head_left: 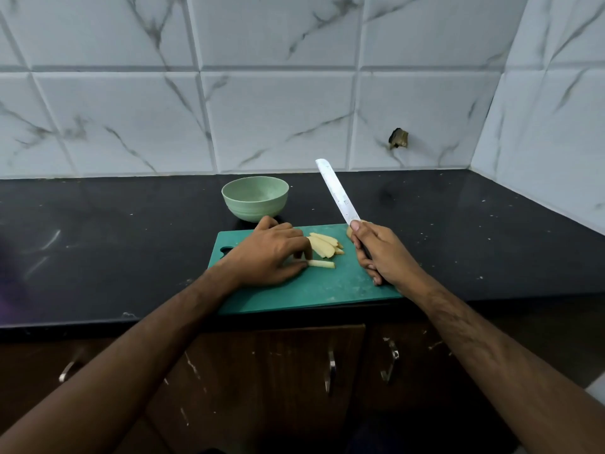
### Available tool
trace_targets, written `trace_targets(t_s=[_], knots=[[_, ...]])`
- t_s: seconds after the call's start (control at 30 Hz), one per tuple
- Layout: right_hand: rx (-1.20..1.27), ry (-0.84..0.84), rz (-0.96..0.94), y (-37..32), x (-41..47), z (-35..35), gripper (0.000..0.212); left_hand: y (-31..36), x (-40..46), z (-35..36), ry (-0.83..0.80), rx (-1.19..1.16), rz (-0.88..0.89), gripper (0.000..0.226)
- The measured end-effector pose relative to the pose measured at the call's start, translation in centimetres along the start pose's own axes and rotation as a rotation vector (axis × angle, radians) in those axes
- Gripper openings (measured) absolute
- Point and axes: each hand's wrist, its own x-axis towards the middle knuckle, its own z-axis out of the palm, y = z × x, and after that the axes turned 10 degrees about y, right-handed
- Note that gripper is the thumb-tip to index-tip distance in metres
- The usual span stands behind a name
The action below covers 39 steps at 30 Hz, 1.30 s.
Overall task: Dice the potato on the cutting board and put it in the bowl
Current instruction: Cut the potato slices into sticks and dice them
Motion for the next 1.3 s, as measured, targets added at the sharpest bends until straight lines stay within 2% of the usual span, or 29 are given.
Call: trace_targets(t_s=[0.33,0.57,0.63,0.73,0.93,1.3], knots=[[-0.138,-0.027,0.057,-1.6,-0.5,0.3,0.038,0.6,-4.2,-2.3,-0.042,-0.142,-0.232,0.025],[-0.758,-0.302,0.075,-5.8,-3.9,0.0,0.039,0.8,-4.1,-2.9,-0.092,-0.160,-0.249,0.043],[-0.924,-0.304,0.042,-6.4,-5.2,0.1,0.039,0.7,-4.1,-2.8,-0.108,-0.163,-0.255,0.044],[-1.041,-0.253,0.004,-6.6,-6.3,0.1,0.042,0.8,-4.1,-2.8,-0.143,-0.179,-0.261,0.045],[-1.145,-0.272,-0.034,-6.3,-7.4,-0.5,0.040,0.8,-4.0,-3.1,-0.176,-0.206,-0.276,0.048],[-1.085,-0.269,-0.020,-5.4,-8.3,0.6,0.039,1.0,-4.0,-3.2,-0.181,-0.215,-0.281,0.049]])
